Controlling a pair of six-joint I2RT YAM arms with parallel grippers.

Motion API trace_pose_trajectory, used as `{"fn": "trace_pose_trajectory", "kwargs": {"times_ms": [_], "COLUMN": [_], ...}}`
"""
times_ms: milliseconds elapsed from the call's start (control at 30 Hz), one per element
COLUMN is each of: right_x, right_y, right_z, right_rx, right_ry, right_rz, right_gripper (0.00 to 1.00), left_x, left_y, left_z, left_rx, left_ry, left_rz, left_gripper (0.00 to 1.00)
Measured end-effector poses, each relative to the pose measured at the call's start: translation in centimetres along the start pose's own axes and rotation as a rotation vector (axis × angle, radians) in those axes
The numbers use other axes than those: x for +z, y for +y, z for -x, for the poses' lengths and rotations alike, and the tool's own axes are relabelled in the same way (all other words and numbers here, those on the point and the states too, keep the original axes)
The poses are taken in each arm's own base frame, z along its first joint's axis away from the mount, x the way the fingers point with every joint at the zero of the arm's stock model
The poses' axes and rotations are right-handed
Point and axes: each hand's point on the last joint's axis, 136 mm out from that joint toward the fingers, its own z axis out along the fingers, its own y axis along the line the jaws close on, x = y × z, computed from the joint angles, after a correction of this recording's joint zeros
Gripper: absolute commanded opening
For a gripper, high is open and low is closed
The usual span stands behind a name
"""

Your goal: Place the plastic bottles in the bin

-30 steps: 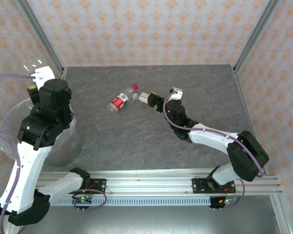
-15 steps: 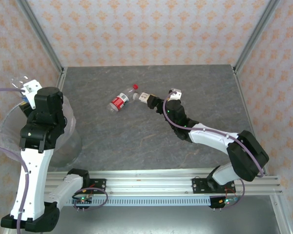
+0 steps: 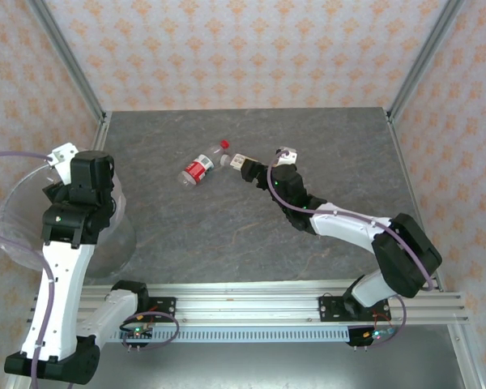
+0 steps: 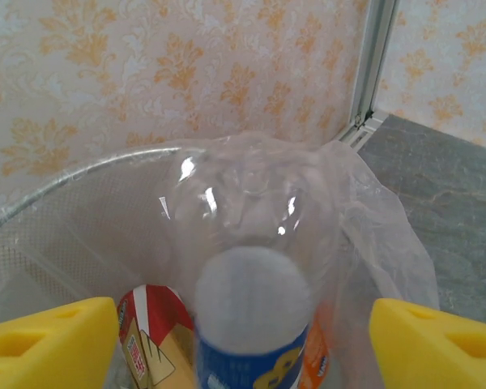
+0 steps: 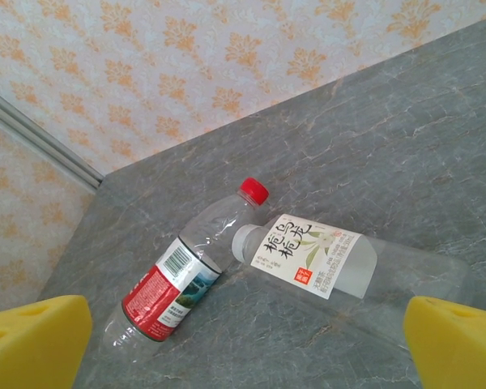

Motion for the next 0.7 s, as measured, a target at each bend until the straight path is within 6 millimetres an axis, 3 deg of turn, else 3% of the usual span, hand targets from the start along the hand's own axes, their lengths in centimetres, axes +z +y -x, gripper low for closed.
{"fn": "trace_pose_trajectory", "kwargs": {"times_ms": [400,700], "right_x": [0.7,0.8], "right_y": [0.3,0.1], "right_z": [-1.1,-1.3], "right_rx": [-0.007,-0.001], "right_ry": [0.046,0.072], "right_rz": [0.017,0.014], "right_gripper": [0.99,0.99], "left_x": [-1.6,-2.2], "left_y": [-0.7,-4.8], "left_z": [1.2,1.4], "left_rx": [-0.071,-0.096], "left_ry": [0.004,0.048], "left_rz": [-0.110,-0.326], "left_gripper": [1.00,1.00]}}
